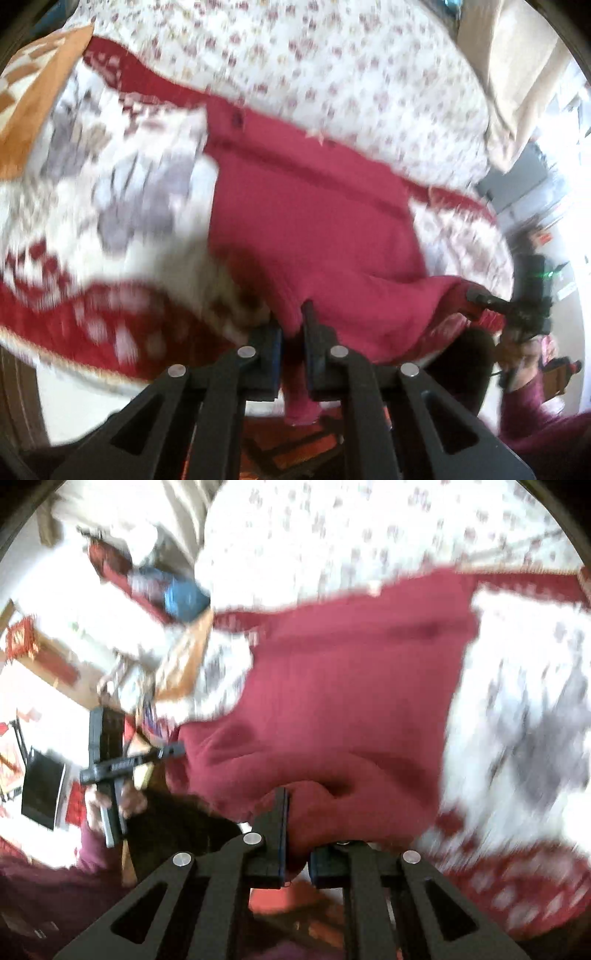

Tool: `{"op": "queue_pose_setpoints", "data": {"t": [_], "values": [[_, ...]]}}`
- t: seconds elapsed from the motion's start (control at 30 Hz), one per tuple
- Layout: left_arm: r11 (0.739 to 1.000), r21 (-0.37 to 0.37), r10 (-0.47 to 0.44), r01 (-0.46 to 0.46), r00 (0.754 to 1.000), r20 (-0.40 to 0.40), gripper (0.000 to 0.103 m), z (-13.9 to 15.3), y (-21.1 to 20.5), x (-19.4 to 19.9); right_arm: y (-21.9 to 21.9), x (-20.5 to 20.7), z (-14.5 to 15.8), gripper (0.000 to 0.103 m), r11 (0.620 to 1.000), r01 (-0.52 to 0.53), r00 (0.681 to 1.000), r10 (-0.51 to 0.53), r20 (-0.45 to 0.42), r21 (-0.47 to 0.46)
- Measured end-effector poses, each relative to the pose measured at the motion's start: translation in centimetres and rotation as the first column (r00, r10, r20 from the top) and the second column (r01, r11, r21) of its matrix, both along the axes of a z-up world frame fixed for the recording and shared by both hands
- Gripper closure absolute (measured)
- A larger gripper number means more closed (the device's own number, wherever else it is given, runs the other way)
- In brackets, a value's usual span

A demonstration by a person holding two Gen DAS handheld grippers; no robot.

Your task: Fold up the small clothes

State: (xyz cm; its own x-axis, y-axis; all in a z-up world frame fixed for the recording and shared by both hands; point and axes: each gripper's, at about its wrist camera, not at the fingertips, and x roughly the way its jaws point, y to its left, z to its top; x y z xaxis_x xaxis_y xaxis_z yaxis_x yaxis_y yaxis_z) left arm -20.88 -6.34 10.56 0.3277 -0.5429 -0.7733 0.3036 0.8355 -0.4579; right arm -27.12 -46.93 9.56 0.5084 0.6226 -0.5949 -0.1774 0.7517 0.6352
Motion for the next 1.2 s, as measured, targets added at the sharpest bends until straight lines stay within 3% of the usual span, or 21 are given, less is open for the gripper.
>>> {"op": "queue_pose_setpoints", "data": {"t": [0.1, 0.27, 0.43, 0.57, 0.6, 0.63, 0.67, 0.7, 0.73, 0.77, 0.83, 0.93, 1.03, 1.13, 1.2], "values": [[1.000, 0.000, 0.021, -0.021, 0.998, 0.059, 0.094, 2.0, -1.4, 3.6, -1.8, 3.3, 1.8, 0.094, 0.997, 0.079, 0.995, -0.080, 0.066, 0.018], [0.997, -0.031, 0.077, -0.074, 0.994, 0.080, 0.094, 3.3, -3.8, 10.6, -3.1, 9.5, 2.7, 0.094, 0.990, 0.141, 0.987, -0.139, 0.082, -0.019], [0.985, -0.054, 0.166, -0.165, 0.986, 0.015, 0.094, 0.6, -5.0, 17.5, -5.2, 16.1, 1.3, 0.094, 0.981, 0.192, 0.981, -0.191, 0.037, -0.038], [0.974, -0.062, 0.215, -0.217, 0.976, -0.037, 0.092, -2.5, -5.2, 21.3, -6.1, 21.7, -1.9, 0.093, 0.971, 0.225, 0.974, -0.228, -0.022, -0.075], [0.970, -0.054, 0.235, -0.238, 0.971, -0.053, 0.092, -3.3, -5.0, 22.1, -6.4, 23.0, -3.2, 0.092, 0.968, 0.238, 0.969, -0.242, -0.047, -0.076], [0.965, -0.055, 0.252, -0.257, 0.964, -0.079, 0.092, -4.1, -4.7, 22.9, -6.6, 23.9, -4.0, 0.084, 0.967, 0.242, 0.966, -0.248, -0.071, -0.085], [0.963, -0.065, 0.256, -0.262, 0.962, -0.095, 0.087, -4.4, -4.6, 23.3, -6.7, 24.6, -4.7, 0.073, 0.962, 0.253, 0.960, -0.263, -0.099, -0.106], [0.961, -0.087, 0.252, -0.261, 0.962, -0.110, 0.074, -4.6, -4.3, 23.6, -7.1, 24.8, -5.1, 0.053, 0.957, 0.269, 0.953, -0.281, -0.113, -0.112], [0.960, -0.112, 0.246, -0.258, 0.963, -0.112, 0.064, -4.4, -4.1, 23.8, -7.6, 24.5, -5.0, 0.050, 0.956, 0.282, 0.952, -0.289, -0.103, -0.075], [0.956, -0.122, 0.256, -0.266, 0.962, -0.096, 0.035, -3.9, -3.8, 23.7, -8.1, 23.9, -4.7, 0.049, 0.956, 0.293, 0.952, -0.295, -0.082, -0.036], [0.937, -0.118, 0.329, -0.330, 0.944, -0.023, 0.021, -2.5, -2.8, 23.1, -9.1, 22.2, -3.1, 0.044, 0.941, 0.335, 0.942, -0.336, -0.015, -0.036], [0.934, -0.104, 0.346, -0.342, 0.938, 0.014, 0.021, -1.5, -2.4, 22.7, -7.6, 20.6, -1.7, 0.045, 0.967, 0.246, 0.969, -0.243, 0.050, -0.058], [0.938, -0.040, 0.345, -0.344, 0.938, 0.026, 0.021, -2.0, -3.0, 22.5, -4.1, 21.5, -2.1, 0.048, 0.966, 0.146, 0.989, -0.141, 0.039, -0.212], [0.942, 0.023, 0.335, -0.335, 0.942, 0.003, 0.021, -3.2, -3.7, 23.0, -2.8, 25.0, -4.1, 0.051, 0.938, 0.172, 0.984, -0.175, 0.015, -0.300], [0.935, 0.085, 0.345, -0.343, 0.938, -0.010, 0.021, -4.2, -3.8, 23.0, -3.2, 28.2, -6.4, 0.051, 0.882, 0.243, 0.963, -0.270, -0.010, -0.403]]}}
